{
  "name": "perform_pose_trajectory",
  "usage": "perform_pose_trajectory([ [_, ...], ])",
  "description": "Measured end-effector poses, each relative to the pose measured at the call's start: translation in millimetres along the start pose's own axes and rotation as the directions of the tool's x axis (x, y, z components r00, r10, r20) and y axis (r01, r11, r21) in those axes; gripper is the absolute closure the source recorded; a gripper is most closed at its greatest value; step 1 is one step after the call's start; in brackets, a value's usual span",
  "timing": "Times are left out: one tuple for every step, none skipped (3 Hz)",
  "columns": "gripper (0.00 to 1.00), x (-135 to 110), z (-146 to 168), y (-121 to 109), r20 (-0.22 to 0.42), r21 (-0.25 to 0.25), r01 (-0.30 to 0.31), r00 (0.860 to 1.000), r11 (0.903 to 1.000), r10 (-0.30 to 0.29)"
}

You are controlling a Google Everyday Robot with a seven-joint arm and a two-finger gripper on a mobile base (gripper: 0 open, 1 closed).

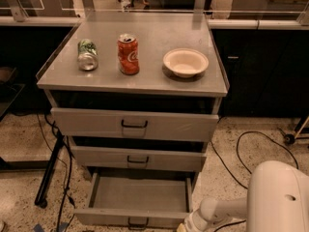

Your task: Close bottom drawer

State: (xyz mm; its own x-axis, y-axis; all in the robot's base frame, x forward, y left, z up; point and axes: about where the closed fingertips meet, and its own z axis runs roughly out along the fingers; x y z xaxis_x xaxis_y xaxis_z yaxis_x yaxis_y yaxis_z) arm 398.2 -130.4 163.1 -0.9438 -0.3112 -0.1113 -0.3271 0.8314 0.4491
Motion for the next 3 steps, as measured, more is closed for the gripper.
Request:
perform_pose_trajectory([
  [1.00, -36.6, -7.2, -5.4, 0.085, 0.010, -0.014, 0.996, 0.9998, 0.013],
  [1.00, -46.1, -11.6, -6.6, 0.112, 0.014, -0.016, 0.994, 0.9998, 0.014],
  [1.00, -72.4, -22.2, -8.8, 0.172, 0.031, -0.018, 0.985, 0.9994, 0.012],
])
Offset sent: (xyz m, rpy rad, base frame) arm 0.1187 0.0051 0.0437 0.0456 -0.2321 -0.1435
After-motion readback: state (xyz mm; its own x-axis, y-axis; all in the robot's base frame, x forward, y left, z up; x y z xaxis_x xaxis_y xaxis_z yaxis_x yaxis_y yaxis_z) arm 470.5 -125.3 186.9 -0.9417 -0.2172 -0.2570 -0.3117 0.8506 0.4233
